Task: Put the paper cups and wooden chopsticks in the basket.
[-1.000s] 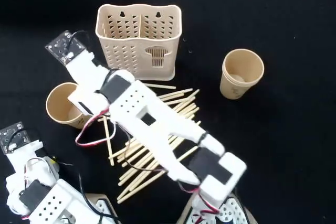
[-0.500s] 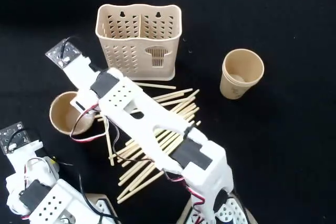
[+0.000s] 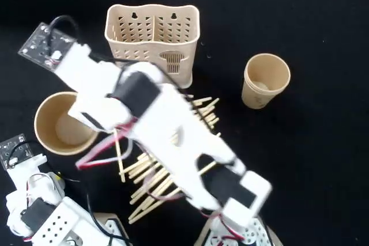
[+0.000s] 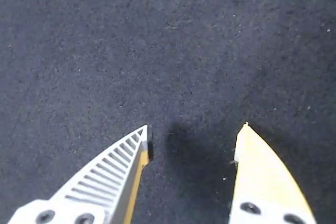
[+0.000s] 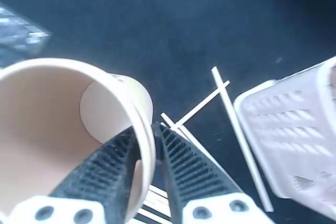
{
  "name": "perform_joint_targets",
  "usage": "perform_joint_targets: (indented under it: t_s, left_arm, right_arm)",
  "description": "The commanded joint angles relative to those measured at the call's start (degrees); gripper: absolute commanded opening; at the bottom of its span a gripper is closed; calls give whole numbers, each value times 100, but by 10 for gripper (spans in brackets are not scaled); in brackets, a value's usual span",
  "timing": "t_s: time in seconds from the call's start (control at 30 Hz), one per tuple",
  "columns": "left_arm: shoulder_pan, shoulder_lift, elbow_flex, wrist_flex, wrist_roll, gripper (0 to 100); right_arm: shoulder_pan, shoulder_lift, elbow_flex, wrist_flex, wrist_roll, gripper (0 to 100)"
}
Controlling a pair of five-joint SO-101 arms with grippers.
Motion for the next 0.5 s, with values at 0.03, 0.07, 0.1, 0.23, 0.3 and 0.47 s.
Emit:
perform_joint_targets:
  t_s: [0.03, 0.07, 0.1, 0.23, 0.3, 0.47]
  left_arm:
    - [-4, -53, 92, 35, 26, 271]
    - [-4, -53, 92, 35, 26, 271]
    - [-4, -53, 92, 35, 26, 271]
    - [-4, -53, 92, 35, 26, 271]
    - [-4, -53, 92, 35, 26, 271]
    - [-4, -53, 92, 35, 26, 271]
  right_arm:
    - [501, -1068, -532, 580, 246, 11]
    - [809, -1244, -505, 607, 229, 11]
    - [1160, -1446, -462, 615, 220, 11]
    - [2488, -2255, -189, 615, 255, 11]
    - [3235, -2580, -31, 607, 255, 11]
    - [5310, -2800, 488, 536, 536, 11]
